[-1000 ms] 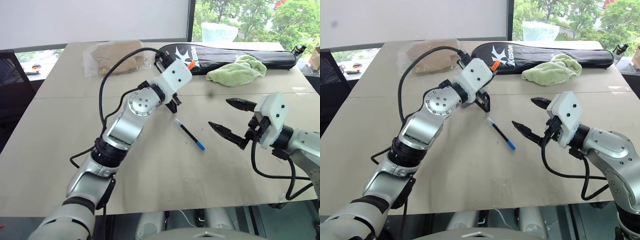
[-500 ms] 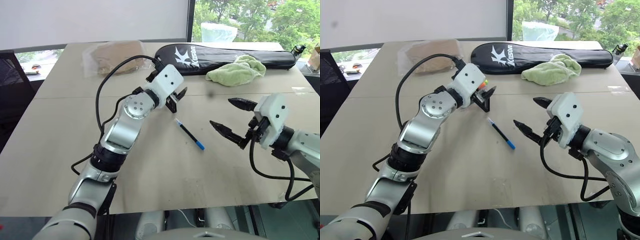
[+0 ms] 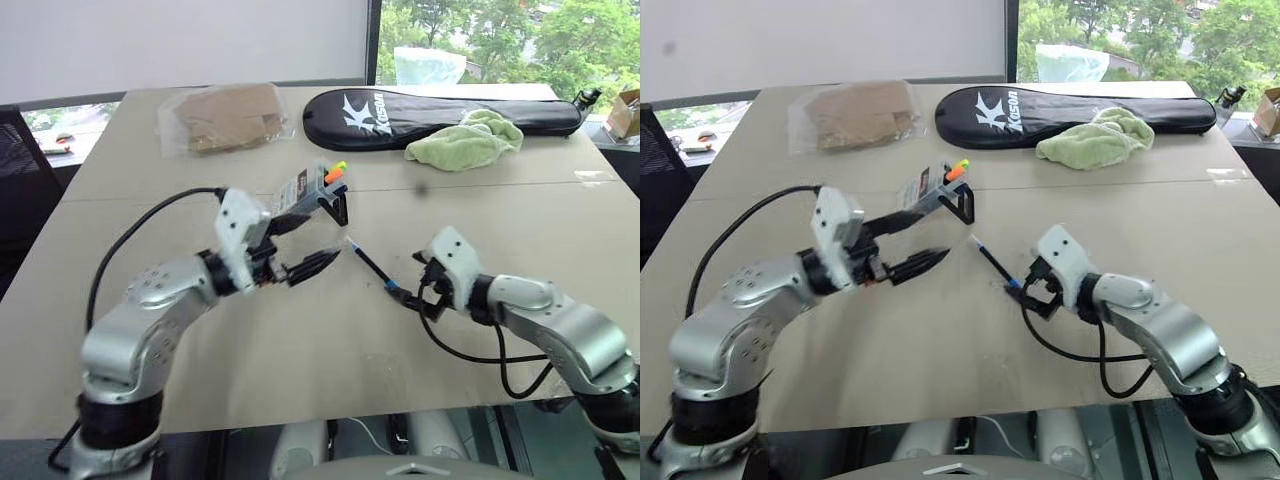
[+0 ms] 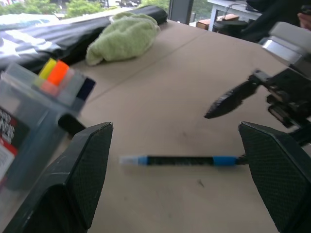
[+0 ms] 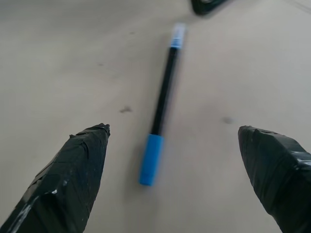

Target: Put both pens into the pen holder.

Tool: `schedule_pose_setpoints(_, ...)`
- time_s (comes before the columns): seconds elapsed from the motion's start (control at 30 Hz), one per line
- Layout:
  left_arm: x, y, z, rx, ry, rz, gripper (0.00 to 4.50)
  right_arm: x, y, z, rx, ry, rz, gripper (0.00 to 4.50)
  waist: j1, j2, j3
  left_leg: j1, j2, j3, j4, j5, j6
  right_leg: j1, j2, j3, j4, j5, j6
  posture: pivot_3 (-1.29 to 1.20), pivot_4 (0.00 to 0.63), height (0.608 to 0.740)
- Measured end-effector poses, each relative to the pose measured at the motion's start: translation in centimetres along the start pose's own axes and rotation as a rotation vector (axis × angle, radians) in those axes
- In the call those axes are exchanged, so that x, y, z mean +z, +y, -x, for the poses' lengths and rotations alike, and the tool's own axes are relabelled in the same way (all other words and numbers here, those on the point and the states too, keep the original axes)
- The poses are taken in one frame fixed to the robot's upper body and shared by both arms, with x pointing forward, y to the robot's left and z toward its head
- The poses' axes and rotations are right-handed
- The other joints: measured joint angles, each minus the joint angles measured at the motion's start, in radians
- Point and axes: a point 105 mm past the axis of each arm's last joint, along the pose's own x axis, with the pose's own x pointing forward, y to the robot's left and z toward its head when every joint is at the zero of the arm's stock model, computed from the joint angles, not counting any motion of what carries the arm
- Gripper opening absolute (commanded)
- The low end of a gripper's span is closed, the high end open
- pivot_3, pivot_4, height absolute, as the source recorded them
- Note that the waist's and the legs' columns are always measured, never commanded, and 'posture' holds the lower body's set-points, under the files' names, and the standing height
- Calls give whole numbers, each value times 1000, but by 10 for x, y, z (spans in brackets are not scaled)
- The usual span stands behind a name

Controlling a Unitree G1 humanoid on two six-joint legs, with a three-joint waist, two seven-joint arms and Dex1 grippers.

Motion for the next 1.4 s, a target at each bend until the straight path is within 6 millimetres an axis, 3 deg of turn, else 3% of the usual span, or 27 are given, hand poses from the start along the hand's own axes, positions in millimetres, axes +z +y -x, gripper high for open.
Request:
schedule_pose_setpoints(0.07,-10,-6,10,-21,31,21,4265,-2,1,-7,12,25,-19,4500,1,0,0,0,0,0,0,0,0,0,0,0,0,0,0,0,150,740)
schedule_pose_setpoints(0.17,-12,-11,19,-35,32,19,4334,-17,2,-15,24,110,-67,3278,15,0,0,0,0,-1,0,0,0,0,-1,-1,0,0,-1,0,150,740)
schedule_pose_setpoints(0.2,-12,-11,20,-34,38,10,4334,-16,0,-15,17,118,-63,2677,18,0,0,0,0,0,0,0,0,0,-1,-1,0,0,-1,0,150,740)
schedule_pose_setpoints(0.23,-13,-11,21,-35,40,8,4334,-17,0,-15,16,121,-63,2486,18,-1,0,0,0,0,0,0,0,0,-1,-1,0,0,-1,0,150,740)
schedule_pose_setpoints(0.27,-14,-12,22,-34,45,9,4334,-18,-1,-15,15,128,-64,1822,18,-1,0,0,0,0,0,0,0,0,-1,-1,0,0,-1,0,150,740)
schedule_pose_setpoints(0.4,-16,-15,23,-50,47,40,4334,-20,-5,-13,-4,143,-67,30,18,-1,-1,0,0,-1,0,0,0,0,0,-1,0,0,-1,0,150,740)
schedule_pose_setpoints(0.53,-17,-19,18,-67,52,170,4334,-23,-8,-8,-10,129,-93,30,25,-1,-1,0,0,-1,0,0,0,0,-1,-1,0,0,-1,0,150,740)
schedule_pose_setpoints(0.63,-4,-21,3,-84,-5,326,4334,-24,-7,1,-4,81,-131,30,29,-1,-1,-1,-1,-3,1,0,0,2,-2,-2,0,1,2,0,150,740)
schedule_pose_setpoints(0.8,12,-14,-22,-82,-107,619,4334,11,21,25,138,-130,-97,30,14,-1,-1,1,0,-4,1,0,0,2,-1,-2,1,3,4,0,150,740)
schedule_pose_setpoints(0.93,8,-11,-32,-61,-89,736,4334,21,32,31,190,-190,-97,30,6,-1,-1,2,0,-4,1,0,0,2,0,-2,1,2,3,0,150,740)
schedule_pose_setpoints(1.03,10,-14,-41,-67,-83,751,3500,30,40,32,227,-245,-116,0,6,-1,-1,2,-1,-3,1,0,0,3,0,-2,1,2,3,0,150,740)
schedule_pose_setpoints(1.1,11,-16,-46,-80,-79,765,2495,35,43,32,239,-271,-117,0,7,-1,-1,2,-1,-3,1,0,0,3,0,-1,1,2,2,0,150,740)
schedule_pose_setpoints(1.13,11,-16,-46,-77,-82,768,2284,36,44,33,240,-277,-119,0,7,-1,-1,2,-1,-3,1,0,0,3,0,-1,1,1,1,0,150,740)
schedule_pose_setpoints(1.17,13,-14,-46,-75,-93,772,1634,37,44,32,238,-279,-120,0,7,-1,-1,2,-1,-3,1,0,0,3,-1,-1,1,1,0,0,150,740)
schedule_pose_setpoints(1.27,20,-14,-46,-94,-122,778,276,38,43,32,229,-288,-118,0,8,-1,-1,2,-1,-3,1,0,0,3,0,-1,1,0,-1,0,150,740)
schedule_pose_setpoints(1.3,24,-16,-46,-110,-129,772,54,38,43,33,229,-293,-117,0,8,-1,-1,2,-1,-3,1,0,-1,3,-1,-1,1,0,-1,0,150,740)
schedule_pose_setpoints(1.4,25,-14,-43,-107,-125,760,0,41,44,34,238,-312,-120,1354,8,-1,-1,2,-1,-2,1,0,0,3,0,-1,1,0,-1,0,150,740)
